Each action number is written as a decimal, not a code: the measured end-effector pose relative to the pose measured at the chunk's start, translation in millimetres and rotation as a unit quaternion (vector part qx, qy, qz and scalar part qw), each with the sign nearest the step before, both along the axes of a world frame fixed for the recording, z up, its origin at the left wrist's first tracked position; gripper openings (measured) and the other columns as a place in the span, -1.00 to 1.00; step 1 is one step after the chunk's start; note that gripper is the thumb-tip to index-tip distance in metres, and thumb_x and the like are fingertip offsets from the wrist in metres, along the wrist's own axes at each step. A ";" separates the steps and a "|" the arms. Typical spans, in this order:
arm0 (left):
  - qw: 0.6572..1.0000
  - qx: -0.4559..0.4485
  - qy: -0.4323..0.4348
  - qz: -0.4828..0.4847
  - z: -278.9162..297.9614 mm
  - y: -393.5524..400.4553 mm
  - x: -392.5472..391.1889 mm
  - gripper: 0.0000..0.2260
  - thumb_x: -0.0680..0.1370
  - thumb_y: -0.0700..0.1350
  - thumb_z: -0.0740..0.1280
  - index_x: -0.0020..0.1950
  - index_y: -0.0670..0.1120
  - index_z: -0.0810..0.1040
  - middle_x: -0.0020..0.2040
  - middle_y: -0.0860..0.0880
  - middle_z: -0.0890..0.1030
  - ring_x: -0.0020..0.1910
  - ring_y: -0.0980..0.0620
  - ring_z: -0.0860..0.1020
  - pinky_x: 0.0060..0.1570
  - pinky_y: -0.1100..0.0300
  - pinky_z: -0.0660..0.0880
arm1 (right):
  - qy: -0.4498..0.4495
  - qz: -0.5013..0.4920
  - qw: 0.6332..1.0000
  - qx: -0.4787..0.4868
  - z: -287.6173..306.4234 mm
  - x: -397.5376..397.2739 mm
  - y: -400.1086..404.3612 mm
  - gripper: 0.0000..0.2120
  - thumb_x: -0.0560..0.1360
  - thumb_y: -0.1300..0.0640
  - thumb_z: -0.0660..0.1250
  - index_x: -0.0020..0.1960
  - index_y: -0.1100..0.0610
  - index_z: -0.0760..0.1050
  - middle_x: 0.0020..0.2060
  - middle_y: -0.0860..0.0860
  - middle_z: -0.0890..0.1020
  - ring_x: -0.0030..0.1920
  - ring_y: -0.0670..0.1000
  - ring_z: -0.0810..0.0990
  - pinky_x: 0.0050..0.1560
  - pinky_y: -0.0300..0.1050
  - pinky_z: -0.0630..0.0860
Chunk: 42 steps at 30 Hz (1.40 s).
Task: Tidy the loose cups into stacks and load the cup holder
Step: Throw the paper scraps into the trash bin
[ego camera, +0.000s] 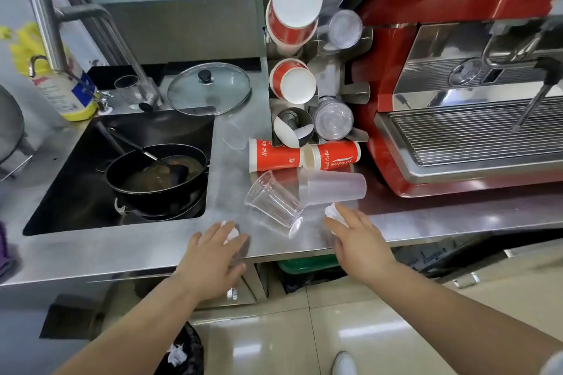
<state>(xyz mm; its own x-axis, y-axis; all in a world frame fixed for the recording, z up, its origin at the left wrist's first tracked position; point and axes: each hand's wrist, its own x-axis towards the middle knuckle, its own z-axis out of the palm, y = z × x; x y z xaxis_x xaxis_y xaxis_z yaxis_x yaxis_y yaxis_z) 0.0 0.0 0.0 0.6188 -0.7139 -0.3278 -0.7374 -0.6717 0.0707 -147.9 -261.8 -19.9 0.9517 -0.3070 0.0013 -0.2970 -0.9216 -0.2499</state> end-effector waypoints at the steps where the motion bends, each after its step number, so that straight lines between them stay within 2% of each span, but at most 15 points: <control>1: 1.000 0.025 0.010 0.002 0.1 -1.0 3.8 -0.50 0.59 0.13 0.15 0.53 0.12 0.19 0.62 -0.02 0.06 0.60 -0.10 0.00 0.50 -0.09 0.10 | 0.027 0.001 1.000 0.011 -2.1 3.9 -2.5 -0.53 0.41 0.30 0.29 0.27 0.00 0.46 0.47 0.10 0.33 0.36 0.24 0.36 0.20 0.11 0.48; 4: 0.999 0.044 0.020 0.007 0.0 -5.6 13.5 -0.51 0.60 -0.07 0.19 0.53 0.03 0.23 0.61 -0.05 0.07 0.59 -0.10 0.02 0.49 -0.01 0.19 | 0.072 -0.007 0.997 0.027 -6.3 9.5 -6.3 -0.54 0.45 0.32 0.20 0.29 -0.01 0.42 0.52 -0.03 0.22 0.36 0.18 0.32 0.25 0.01 0.44; 7: 0.997 0.061 0.039 -0.002 -8.9 -5.6 17.3 -0.45 0.55 -0.24 0.21 0.54 -0.01 0.22 0.61 -0.06 0.07 0.59 -0.09 0.06 0.49 0.06 0.22 | 0.084 -0.014 0.996 0.034 -17.2 10.7 -7.7 -0.56 0.42 0.37 0.20 0.24 0.05 0.46 0.43 -0.06 0.35 0.24 0.16 0.38 0.14 -0.01 0.50; 9: 0.998 0.033 0.045 -0.006 -12.6 -1.2 21.8 -0.48 0.51 -0.33 0.21 0.45 -0.01 0.34 0.55 -0.01 0.22 0.53 -0.09 0.21 0.40 0.06 0.37 | 0.082 -0.019 0.996 0.037 -17.7 10.3 -7.8 -0.55 0.42 0.37 0.21 0.25 0.07 0.47 0.37 -0.04 0.41 0.25 0.15 0.37 0.12 -0.07 0.48; 10: 0.999 0.020 0.044 -0.011 -12.7 0.7 23.4 -0.55 0.50 -0.34 0.21 0.34 0.00 0.42 0.44 0.03 0.33 0.43 -0.08 0.35 0.28 0.06 0.47 | 0.082 -0.020 0.996 0.035 -16.4 10.6 -8.1 -0.56 0.42 0.37 0.21 0.25 0.08 0.48 0.35 -0.03 0.43 0.27 0.15 0.37 0.14 -0.10 0.45; 12: 0.999 0.001 0.033 -0.017 -14.8 3.3 23.8 -0.73 0.53 -0.29 0.21 0.13 0.03 0.47 0.20 0.10 0.43 0.17 -0.02 0.50 0.07 0.08 0.55 | 0.086 -0.024 0.995 0.043 -15.2 11.1 -8.9 -0.57 0.44 0.37 0.21 0.25 0.09 0.50 0.33 -0.01 0.46 0.29 0.15 0.37 0.18 -0.12 0.39; 15: 0.999 0.000 0.012 -0.047 -15.1 4.9 20.3 -0.86 0.61 -0.10 0.19 0.02 0.10 0.52 0.13 0.11 0.50 0.03 0.02 0.54 0.05 0.07 0.54 | 0.090 -0.027 0.994 0.046 -15.1 10.9 -9.2 -0.59 0.43 0.38 0.22 0.20 0.09 0.54 0.23 -0.01 0.51 0.19 0.14 0.42 0.15 -0.11 0.42; 16: 0.999 0.002 0.015 -0.044 -14.7 4.6 18.8 -0.84 0.61 -0.08 0.20 0.04 0.11 0.55 0.16 0.08 0.52 0.05 -0.01 0.55 0.07 0.06 0.53 | 0.091 -0.032 0.994 0.050 -15.5 10.3 -8.6 -0.59 0.40 0.39 0.22 0.16 0.08 0.55 0.20 -0.01 0.53 0.14 0.14 0.44 0.12 -0.11 0.45; 18: 0.999 -0.003 0.022 -0.050 -16.9 2.9 19.0 -0.71 0.59 -0.17 0.22 0.22 0.11 0.56 0.25 0.04 0.49 0.16 -0.05 0.53 0.12 0.11 0.51 | 0.096 -0.032 0.994 0.051 -16.4 9.1 -7.3 -0.61 0.39 0.41 0.23 0.10 0.07 0.57 0.14 0.00 0.55 0.07 0.14 0.46 0.06 -0.09 0.47; 20: 0.998 -0.018 0.044 -0.027 -16.0 1.5 16.6 -0.63 0.58 -0.23 0.23 0.30 0.12 0.52 0.23 0.02 0.48 0.18 -0.04 0.52 0.10 0.14 0.50 | 0.095 -0.032 0.994 0.050 -15.2 8.5 -5.6 -0.66 0.40 0.39 0.23 0.04 0.07 0.58 0.11 0.01 0.56 0.03 0.15 0.48 0.03 -0.08 0.49; 24: 0.999 -0.038 0.033 -0.015 -15.9 -0.6 11.8 -0.73 0.60 -0.15 0.22 0.25 0.11 0.50 0.14 0.02 0.52 0.11 0.00 0.52 0.02 0.15 0.48 | 0.105 -0.032 0.993 0.050 -13.9 8.1 -4.0 -0.72 0.43 0.38 0.23 -0.02 0.07 0.56 0.08 0.01 0.55 0.01 0.15 0.50 -0.05 -0.14 0.44; 30: 0.998 -0.052 0.036 0.007 -17.7 3.6 4.9 -0.77 0.60 -0.09 0.27 0.26 0.03 0.51 0.19 0.00 0.46 0.11 -0.03 0.53 -0.02 0.21 0.43 | 0.151 -0.021 0.988 0.039 -5.5 11.9 0.7 -0.75 0.46 0.33 0.23 0.00 0.06 0.55 -0.04 -0.03 0.45 -0.13 0.07 0.44 -0.14 -0.17 0.40; 33: 0.997 -0.057 0.049 0.015 -17.5 8.6 -0.3 -0.75 0.60 -0.04 0.27 0.27 0.04 0.51 0.18 0.01 0.46 0.10 -0.01 0.54 0.03 0.18 0.50 | 0.167 0.004 0.985 0.045 -1.2 18.0 10.0 -0.78 0.49 0.27 0.25 0.05 0.08 0.57 0.04 0.01 0.51 -0.01 0.10 0.55 -0.06 -0.15 0.47; 36: 0.996 -0.052 0.070 0.028 -18.2 17.6 -6.7 -0.77 0.59 -0.03 0.26 0.23 0.03 0.53 0.16 0.02 0.46 0.07 -0.01 0.53 0.02 0.11 0.52 | 0.179 0.060 0.981 0.050 1.7 24.4 27.1 -0.80 0.53 0.20 0.24 0.09 0.07 0.58 0.13 0.04 0.52 0.07 0.11 0.56 0.06 -0.12 0.50; 42: 0.989 -0.071 0.103 0.076 -21.3 47.0 -17.4 -0.73 0.58 -0.07 0.24 0.26 -0.02 0.55 0.23 -0.01 0.48 0.14 -0.02 0.53 0.12 0.16 0.47 | 0.170 0.140 0.973 0.066 0.8 38.0 72.7 -0.74 0.51 0.18 0.23 0.15 0.00 0.56 0.18 -0.01 0.51 0.15 0.10 0.54 0.05 -0.18 0.41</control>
